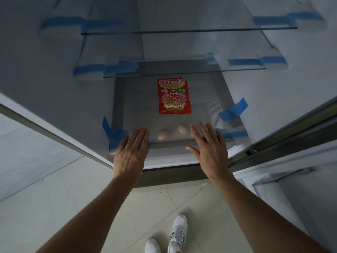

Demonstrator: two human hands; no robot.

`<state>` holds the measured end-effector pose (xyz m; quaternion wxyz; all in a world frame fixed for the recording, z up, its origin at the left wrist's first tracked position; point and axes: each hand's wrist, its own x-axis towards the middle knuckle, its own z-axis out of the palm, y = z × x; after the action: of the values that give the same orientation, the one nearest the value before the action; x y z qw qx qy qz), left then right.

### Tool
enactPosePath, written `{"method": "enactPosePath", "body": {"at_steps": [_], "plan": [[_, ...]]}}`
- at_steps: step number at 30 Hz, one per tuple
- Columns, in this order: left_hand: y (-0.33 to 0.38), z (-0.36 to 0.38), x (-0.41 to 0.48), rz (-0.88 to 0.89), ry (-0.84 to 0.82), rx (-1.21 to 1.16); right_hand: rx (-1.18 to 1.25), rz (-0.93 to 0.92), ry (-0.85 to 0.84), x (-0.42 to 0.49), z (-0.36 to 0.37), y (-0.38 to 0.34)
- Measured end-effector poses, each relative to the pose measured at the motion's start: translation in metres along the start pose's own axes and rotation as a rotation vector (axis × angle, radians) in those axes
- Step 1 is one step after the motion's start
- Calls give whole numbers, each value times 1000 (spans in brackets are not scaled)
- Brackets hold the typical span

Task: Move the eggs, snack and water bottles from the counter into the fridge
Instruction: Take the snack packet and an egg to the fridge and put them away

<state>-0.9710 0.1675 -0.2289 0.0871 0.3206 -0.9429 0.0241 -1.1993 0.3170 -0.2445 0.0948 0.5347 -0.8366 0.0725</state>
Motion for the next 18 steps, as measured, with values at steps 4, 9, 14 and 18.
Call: {"method": "enactPosePath", "body": {"at_steps": [4, 9, 14, 18], "plan": [[1, 0, 1, -6, -6, 1, 7, -3, 31, -1, 2, 0], [3, -9, 0, -8, -70, -11, 23, -7, -29, -1, -12, -5], [11, -35, -10, -17, -72, -79, 27, 14, -89, -5, -52, -12], [21, -62, -20, -8, -75, -115, 16, -11, -48, -12, -84, -26]]}}
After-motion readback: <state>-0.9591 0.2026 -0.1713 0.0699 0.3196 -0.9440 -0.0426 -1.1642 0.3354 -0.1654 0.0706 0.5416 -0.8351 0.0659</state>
